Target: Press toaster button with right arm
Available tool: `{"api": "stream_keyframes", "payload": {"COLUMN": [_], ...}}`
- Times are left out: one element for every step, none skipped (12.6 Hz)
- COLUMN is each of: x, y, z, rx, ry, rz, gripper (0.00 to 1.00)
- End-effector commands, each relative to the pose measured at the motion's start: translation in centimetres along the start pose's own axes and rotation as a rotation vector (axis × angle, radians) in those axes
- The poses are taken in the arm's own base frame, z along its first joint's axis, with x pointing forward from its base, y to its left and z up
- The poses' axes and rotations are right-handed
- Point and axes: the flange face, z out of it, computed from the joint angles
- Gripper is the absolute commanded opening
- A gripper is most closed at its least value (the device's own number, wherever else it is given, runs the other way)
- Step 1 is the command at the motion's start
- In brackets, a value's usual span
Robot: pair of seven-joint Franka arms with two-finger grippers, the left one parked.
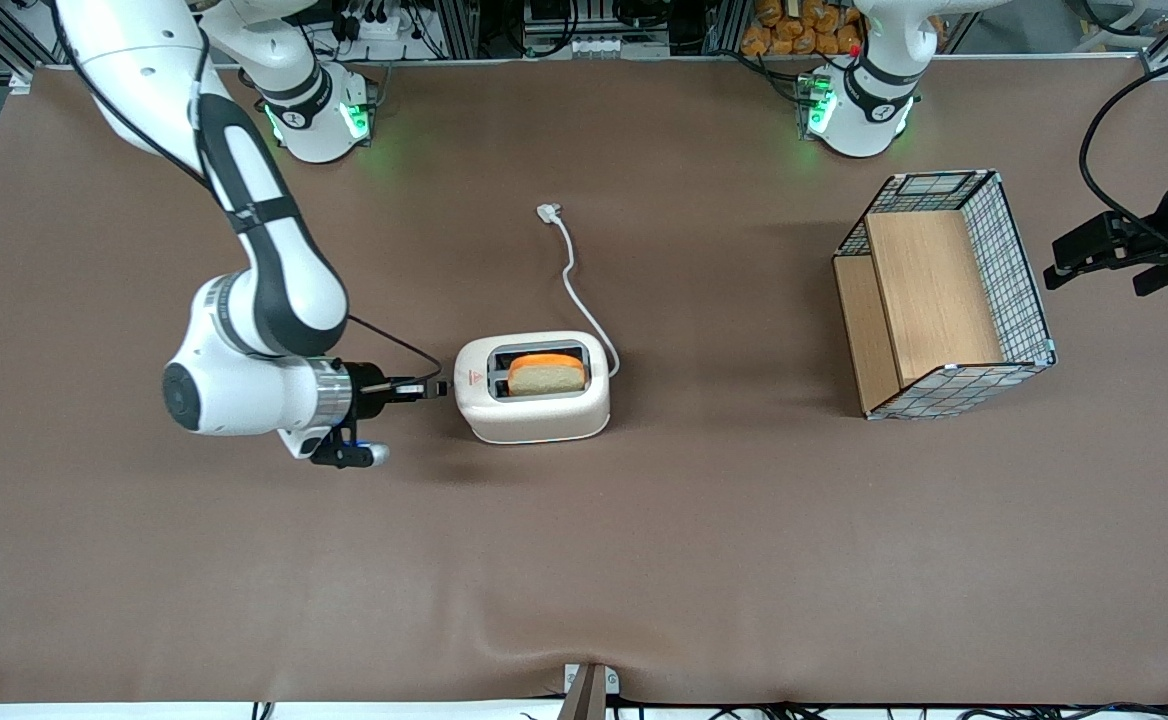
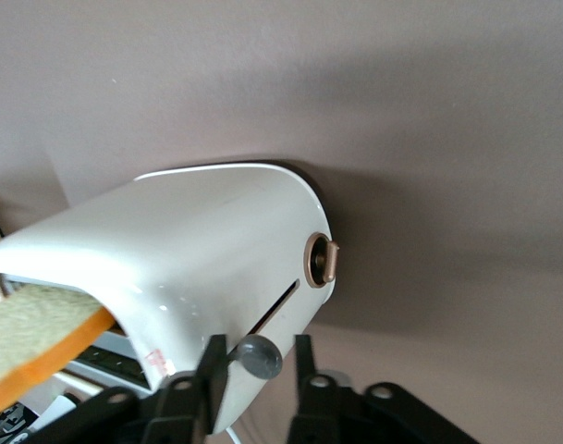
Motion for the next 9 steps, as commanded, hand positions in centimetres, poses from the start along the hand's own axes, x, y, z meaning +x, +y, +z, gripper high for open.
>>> {"api": "stream_keyframes", "payload": {"x": [0.7, 0.8, 1.1, 1.2, 1.2, 1.3, 1.4, 1.3, 1.3], "y": [-0.2, -0.4, -0.3, -0.6, -1.6, -1.6, -1.7, -1.0, -0.2], "z": [-1.8, -3.2, -4.9, -6.8, -8.3, -9.8, -11.9, -13.6, -15.9], "rx": [0.028, 0.028, 0.002, -0.057, -0.136, -0.207, -0.233, -0.23, -0.22], "ry": [-0.011, -0.018, -0.012, 0.002, 0.026, 0.039, 0.059, 0.062, 0.08], "rz": [0.012, 0.0, -0.018, -0.053, -0.1, -0.133, -0.148, -0.138, -0.126], "gripper": [1.0, 1.0, 1.0, 1.0, 1.0, 1.0, 1.0, 1.0, 1.0]}}
